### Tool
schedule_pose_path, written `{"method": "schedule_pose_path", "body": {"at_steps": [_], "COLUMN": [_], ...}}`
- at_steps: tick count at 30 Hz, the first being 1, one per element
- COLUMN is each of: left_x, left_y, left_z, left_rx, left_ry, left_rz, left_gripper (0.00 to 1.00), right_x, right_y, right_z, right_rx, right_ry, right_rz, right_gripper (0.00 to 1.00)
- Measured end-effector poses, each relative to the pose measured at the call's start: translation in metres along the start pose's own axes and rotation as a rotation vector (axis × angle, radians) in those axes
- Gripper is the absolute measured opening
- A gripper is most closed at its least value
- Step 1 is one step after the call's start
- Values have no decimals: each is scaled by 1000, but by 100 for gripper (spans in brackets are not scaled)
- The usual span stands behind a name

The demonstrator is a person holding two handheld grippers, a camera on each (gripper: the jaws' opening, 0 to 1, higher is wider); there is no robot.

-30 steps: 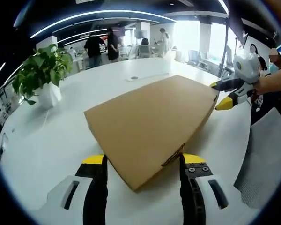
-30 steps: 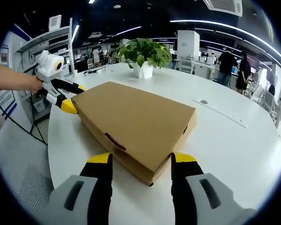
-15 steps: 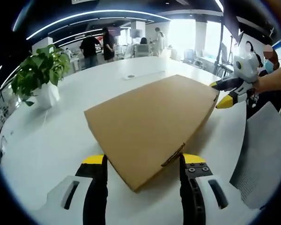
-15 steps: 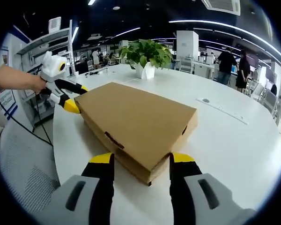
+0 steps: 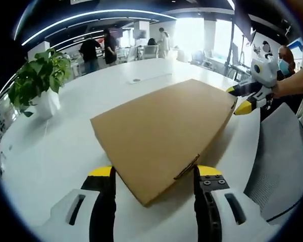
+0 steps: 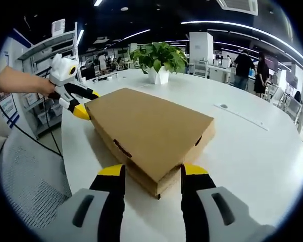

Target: Operate the shoe box by opening the lid, removing the specified soft item, and placing it in the target area until the item is outside and the box remains undamaged.

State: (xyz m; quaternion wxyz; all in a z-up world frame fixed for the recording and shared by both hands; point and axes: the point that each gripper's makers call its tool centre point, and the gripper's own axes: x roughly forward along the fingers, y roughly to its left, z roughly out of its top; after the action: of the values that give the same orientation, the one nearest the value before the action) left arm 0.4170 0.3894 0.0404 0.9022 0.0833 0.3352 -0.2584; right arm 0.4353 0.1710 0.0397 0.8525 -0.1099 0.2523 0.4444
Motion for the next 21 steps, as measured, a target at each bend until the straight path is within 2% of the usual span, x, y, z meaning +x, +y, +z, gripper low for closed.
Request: {"method": "schedule_pose_path", "body": {"at_steps": [3,5,12,21], "left_x": [-1,-1,0,-1], "left_y": [0,1,1,1], "left_z": [-1,-1,-2,-2], "left_rx": [4,6,2,-18], "left_ry": [0,-5,-20,-31], "left_rz": [-4,-8,-18,-18], "left_gripper": [62,63,63,64], "right_x": [0,-1,-1,0], "right_y": [4,6,0,4], "right_z": [2,1,-1,0], "right_rx": [56,50,19,58], "right_ry": [-16,-16,-1,-32], "right_rz": [-6,-9,-37,-64], "right_gripper": [43,44,39,43]}}
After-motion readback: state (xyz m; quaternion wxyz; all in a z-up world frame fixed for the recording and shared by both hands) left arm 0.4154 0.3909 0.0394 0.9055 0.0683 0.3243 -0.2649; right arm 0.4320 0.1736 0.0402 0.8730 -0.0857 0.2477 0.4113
